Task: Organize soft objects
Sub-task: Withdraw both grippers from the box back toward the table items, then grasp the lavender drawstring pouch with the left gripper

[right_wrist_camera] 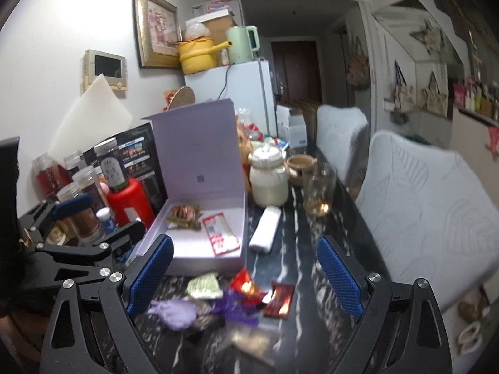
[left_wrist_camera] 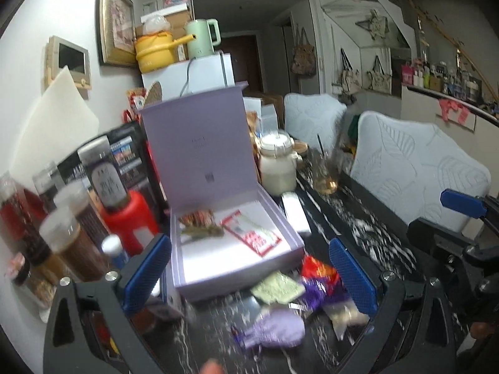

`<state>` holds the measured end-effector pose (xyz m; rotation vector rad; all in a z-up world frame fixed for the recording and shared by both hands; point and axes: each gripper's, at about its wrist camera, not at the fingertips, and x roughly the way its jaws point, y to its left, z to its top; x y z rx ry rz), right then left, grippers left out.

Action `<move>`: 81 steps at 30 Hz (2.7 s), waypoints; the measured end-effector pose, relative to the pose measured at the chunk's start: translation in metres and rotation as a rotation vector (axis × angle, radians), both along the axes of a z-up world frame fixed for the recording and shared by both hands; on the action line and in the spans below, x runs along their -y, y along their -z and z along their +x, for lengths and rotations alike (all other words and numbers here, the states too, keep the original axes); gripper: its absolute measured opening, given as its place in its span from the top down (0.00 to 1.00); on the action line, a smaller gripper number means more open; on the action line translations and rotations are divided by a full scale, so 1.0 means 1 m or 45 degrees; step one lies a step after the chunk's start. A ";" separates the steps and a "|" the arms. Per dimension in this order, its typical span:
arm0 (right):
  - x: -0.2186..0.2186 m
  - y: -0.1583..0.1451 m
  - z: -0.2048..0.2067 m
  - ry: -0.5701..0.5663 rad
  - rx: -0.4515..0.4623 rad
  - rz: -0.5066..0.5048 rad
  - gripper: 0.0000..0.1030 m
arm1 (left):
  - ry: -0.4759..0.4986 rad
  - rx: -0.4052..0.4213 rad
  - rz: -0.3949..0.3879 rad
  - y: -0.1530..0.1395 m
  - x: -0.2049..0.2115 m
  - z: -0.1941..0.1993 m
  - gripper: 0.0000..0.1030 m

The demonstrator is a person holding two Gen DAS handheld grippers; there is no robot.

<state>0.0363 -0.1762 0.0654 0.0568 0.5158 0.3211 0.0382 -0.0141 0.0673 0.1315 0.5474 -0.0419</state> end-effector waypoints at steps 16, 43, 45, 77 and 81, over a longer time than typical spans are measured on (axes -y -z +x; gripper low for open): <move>0.004 0.051 -0.049 0.027 -0.095 0.016 0.08 | 0.112 -0.140 -0.080 0.059 0.003 -0.039 0.00; 0.020 0.128 -0.022 -0.026 -0.285 0.070 0.08 | 0.080 -0.302 -0.339 0.138 -0.019 -0.013 0.00; 0.021 0.130 -0.019 -0.017 -0.297 0.085 0.08 | 0.066 -0.308 -0.349 0.141 -0.019 -0.004 0.00; 0.031 0.154 -0.003 0.048 -0.380 0.025 0.08 | 0.124 -0.339 -0.129 0.154 -0.001 0.040 0.26; 0.035 0.155 -0.005 0.054 -0.383 0.040 0.08 | 0.124 -0.346 -0.167 0.152 -0.004 0.035 0.29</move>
